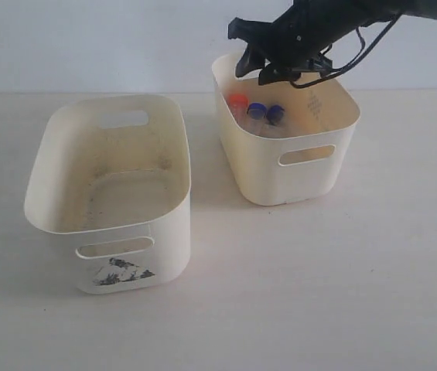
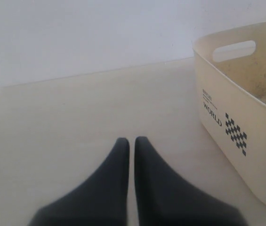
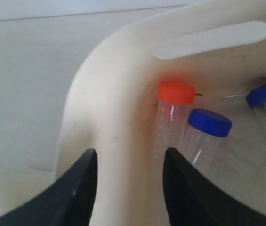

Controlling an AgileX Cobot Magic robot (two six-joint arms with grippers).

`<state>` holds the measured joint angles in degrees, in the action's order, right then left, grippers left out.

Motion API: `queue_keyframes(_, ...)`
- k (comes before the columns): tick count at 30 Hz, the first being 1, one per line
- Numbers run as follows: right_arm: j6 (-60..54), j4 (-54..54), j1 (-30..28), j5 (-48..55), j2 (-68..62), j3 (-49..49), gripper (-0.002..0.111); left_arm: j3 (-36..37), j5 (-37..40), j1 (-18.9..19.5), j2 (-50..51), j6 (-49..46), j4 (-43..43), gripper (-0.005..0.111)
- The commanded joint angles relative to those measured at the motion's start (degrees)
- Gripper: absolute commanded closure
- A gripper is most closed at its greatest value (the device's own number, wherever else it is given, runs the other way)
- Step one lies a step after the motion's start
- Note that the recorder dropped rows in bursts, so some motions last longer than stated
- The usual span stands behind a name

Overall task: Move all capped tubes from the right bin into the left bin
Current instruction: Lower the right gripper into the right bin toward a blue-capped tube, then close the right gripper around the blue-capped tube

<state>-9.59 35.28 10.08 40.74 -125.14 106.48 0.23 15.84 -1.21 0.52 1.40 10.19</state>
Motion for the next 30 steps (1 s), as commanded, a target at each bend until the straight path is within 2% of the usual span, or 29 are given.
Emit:
queue_keyframes(1, 7.1, -8.5, -0.3, 3.6, -3.9, 4.7, 0.065, -0.2, -0.9, 0.1, -0.1, 0.7, -0.1, 0.102)
queue_keyframes(27, 13.7, -13.4, 0.9, 0.6, -8.8, 5.0, 0.065, -0.2, -0.9, 0.1, -0.1, 0.7, -0.1, 0.102)
queue_keyframes(30, 13.7, -13.4, 1.0, 0.6, -10.0, 5.0, 0.058, -0.2, -0.9, 0.1, -0.1, 0.7, -0.1, 0.102)
